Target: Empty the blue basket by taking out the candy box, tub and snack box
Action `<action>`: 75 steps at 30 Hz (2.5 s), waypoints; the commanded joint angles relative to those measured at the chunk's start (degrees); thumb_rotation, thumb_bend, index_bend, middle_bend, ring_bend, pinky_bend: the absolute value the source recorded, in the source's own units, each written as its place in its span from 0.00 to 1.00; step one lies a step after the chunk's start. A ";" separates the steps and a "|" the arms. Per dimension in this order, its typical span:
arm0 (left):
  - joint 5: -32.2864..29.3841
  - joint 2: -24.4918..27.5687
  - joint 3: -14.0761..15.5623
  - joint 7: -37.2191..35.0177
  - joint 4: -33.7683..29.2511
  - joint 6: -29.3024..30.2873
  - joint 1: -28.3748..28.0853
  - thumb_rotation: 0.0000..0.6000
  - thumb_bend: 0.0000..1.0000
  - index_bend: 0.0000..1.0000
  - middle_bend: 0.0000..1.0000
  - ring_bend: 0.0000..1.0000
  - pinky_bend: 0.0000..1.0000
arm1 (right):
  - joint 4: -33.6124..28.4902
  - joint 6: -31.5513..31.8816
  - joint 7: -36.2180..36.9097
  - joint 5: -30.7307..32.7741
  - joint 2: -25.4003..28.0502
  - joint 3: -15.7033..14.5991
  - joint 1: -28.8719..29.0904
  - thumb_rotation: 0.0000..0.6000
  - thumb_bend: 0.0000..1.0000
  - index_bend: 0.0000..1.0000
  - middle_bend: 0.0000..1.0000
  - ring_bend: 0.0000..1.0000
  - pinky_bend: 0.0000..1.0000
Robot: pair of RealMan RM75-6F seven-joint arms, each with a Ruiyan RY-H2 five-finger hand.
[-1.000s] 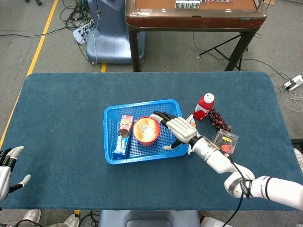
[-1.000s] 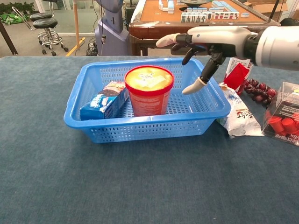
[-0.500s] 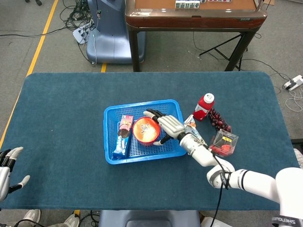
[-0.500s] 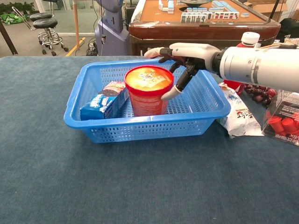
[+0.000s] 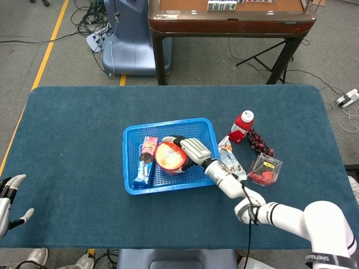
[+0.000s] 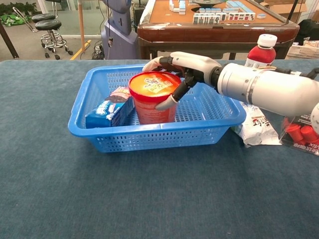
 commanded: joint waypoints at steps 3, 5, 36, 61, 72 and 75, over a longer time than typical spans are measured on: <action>-0.16 0.03 0.03 0.14 -0.13 -0.03 0.14 1.00 0.22 0.15 0.17 0.12 0.10 | 0.70 3.00 2.16 -1.56 -0.70 0.05 -0.67 1.00 0.30 0.59 0.41 0.36 0.54; -0.24 -0.02 0.01 0.20 -0.17 -0.13 0.11 1.00 0.22 0.15 0.17 0.12 0.10 | -0.33 4.29 2.81 -2.09 0.48 0.17 -1.18 1.00 0.30 0.60 0.42 0.38 0.56; 1.18 -0.92 -0.19 0.73 -0.46 -1.13 -1.32 1.00 0.22 0.15 0.17 0.12 0.10 | -28.11 17.29 7.98 -5.41 39.67 -3.71 -21.10 1.00 0.30 0.61 0.42 0.39 0.58; 1.50 -1.03 0.13 0.70 -1.43 -1.58 -1.63 1.00 0.22 0.15 0.17 0.12 0.10 | -21.12 24.18 12.71 -23.59 36.59 -17.94 -27.75 1.00 0.23 0.61 0.41 0.39 0.56; 1.24 -1.13 0.12 0.90 -1.63 -1.51 -1.56 1.00 0.22 0.15 0.17 0.12 0.10 | -17.86 19.23 15.33 -24.52 34.04 -20.74 -24.90 1.00 0.22 0.38 0.23 0.20 0.28; 1.26 -1.19 0.11 0.89 -1.56 -1.41 -1.53 1.00 0.22 0.15 0.17 0.12 0.10 | -17.76 17.54 15.56 -25.20 34.41 -21.66 -23.68 1.00 0.22 0.18 0.09 0.06 0.11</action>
